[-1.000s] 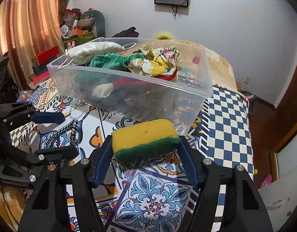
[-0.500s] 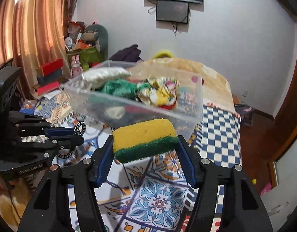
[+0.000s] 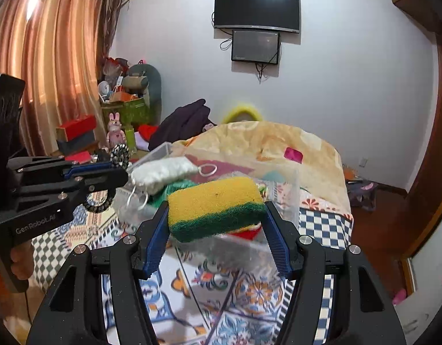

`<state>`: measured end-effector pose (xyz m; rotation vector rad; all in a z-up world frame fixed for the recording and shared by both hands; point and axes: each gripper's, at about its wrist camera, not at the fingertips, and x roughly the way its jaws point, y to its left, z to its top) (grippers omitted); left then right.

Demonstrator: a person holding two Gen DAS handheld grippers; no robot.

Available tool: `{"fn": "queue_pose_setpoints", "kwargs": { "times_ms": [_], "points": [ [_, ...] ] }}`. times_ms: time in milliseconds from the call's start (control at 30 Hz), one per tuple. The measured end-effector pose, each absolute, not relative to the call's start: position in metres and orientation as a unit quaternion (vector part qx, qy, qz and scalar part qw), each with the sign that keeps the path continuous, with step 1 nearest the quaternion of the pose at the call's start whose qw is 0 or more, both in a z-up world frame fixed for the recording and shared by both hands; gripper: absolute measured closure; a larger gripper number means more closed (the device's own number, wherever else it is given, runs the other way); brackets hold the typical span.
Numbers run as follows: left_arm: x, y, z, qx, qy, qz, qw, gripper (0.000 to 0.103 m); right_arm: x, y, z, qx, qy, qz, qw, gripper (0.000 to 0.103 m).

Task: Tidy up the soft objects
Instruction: 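Lower both items into the clear box and release them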

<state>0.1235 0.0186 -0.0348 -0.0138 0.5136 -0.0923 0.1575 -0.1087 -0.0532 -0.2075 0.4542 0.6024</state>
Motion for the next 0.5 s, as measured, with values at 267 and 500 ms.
{"fn": "queue_pose_setpoints", "kwargs": {
  "times_ms": [267, 500],
  "points": [
    [0.168, 0.025, -0.047, 0.013, 0.271, -0.016, 0.962, 0.091, 0.188, -0.087, -0.067, -0.100, 0.239, 0.273, 0.927, 0.044],
    [0.198, 0.033, -0.078, 0.005, 0.319, -0.040, 0.947, 0.091, 0.202, -0.072, -0.085, -0.118, 0.263, 0.264, 0.920, 0.041]
  ]
}}
